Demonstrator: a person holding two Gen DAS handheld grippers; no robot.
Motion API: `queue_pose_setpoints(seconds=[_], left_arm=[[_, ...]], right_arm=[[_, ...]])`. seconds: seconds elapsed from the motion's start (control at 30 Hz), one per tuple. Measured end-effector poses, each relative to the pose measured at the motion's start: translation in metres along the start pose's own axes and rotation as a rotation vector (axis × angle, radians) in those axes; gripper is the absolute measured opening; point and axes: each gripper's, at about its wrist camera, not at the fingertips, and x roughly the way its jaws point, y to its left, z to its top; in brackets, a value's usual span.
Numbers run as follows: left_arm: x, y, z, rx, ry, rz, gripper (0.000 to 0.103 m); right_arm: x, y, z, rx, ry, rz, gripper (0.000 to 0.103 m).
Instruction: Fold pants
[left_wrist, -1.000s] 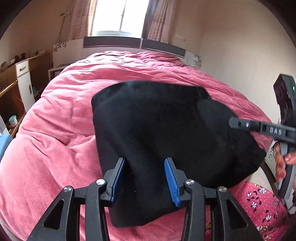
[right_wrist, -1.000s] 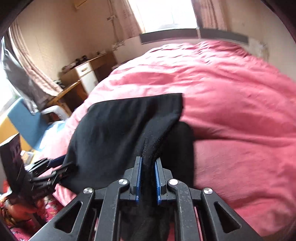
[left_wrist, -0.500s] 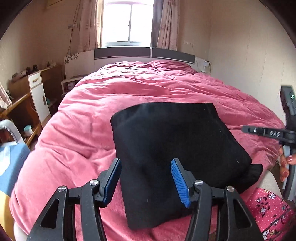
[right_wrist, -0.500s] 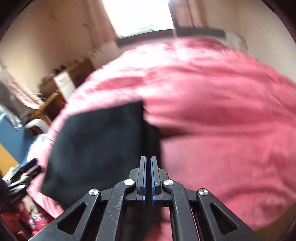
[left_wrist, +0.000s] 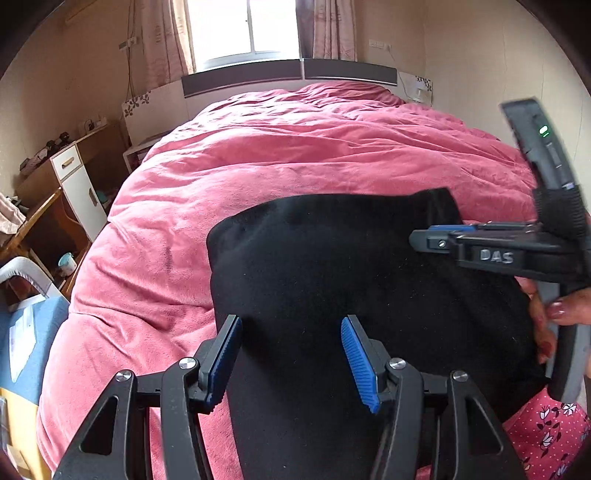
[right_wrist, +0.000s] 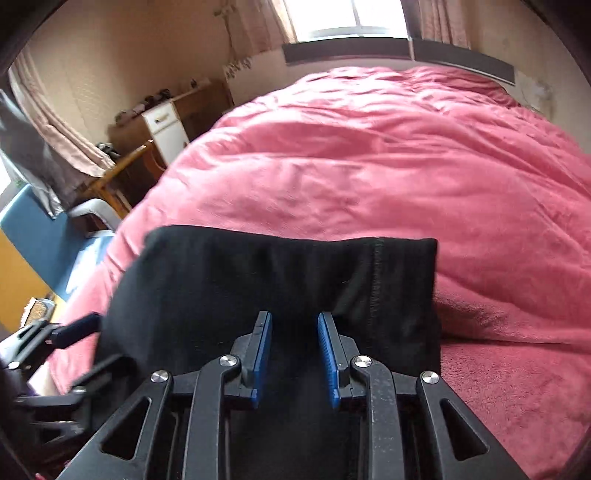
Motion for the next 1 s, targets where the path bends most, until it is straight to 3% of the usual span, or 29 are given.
queue_pose_setpoints(seconds=[0.07, 0.13, 0.2, 0.3, 0.5, 0.7, 0.87, 1.0], left_arm=[[0.005, 0.0, 0.001, -0.008, 0.011, -0.014, 0.059], [0.012, 0.0, 0.004, -0.019, 0.026, -0.021, 0.063], [0.016, 0.002, 0.006, -0.035, 0.038, -0.026, 0.066], [0.017, 0.003, 0.006, -0.045, 0.042, -0.029, 0.068], [0.013, 0.006, 0.002, -0.059, 0.051, -0.032, 0.069], [0.008, 0.014, -0.003, -0.092, 0.064, -0.046, 0.069], [0.005, 0.021, -0.006, -0.141, 0.081, -0.064, 0.072], [-0.004, 0.03, -0.01, -0.173, 0.055, -0.079, 0.072]], right_arm=[[0.012, -0.019, -0.005, 0.05, 0.013, 0.01, 0.021], [0.023, -0.038, -0.008, 0.115, 0.01, 0.024, 0.006], [0.029, -0.05, -0.012, 0.158, -0.003, 0.015, 0.0], [0.03, -0.057, -0.016, 0.187, -0.022, 0.036, 0.0], [0.024, -0.038, -0.019, 0.101, -0.034, -0.033, 0.0], [0.008, -0.035, -0.026, 0.096, -0.03, -0.049, 0.0], [-0.012, -0.026, -0.041, 0.051, -0.03, -0.059, 0.015], [-0.028, -0.016, -0.054, -0.004, -0.031, -0.041, 0.038]])
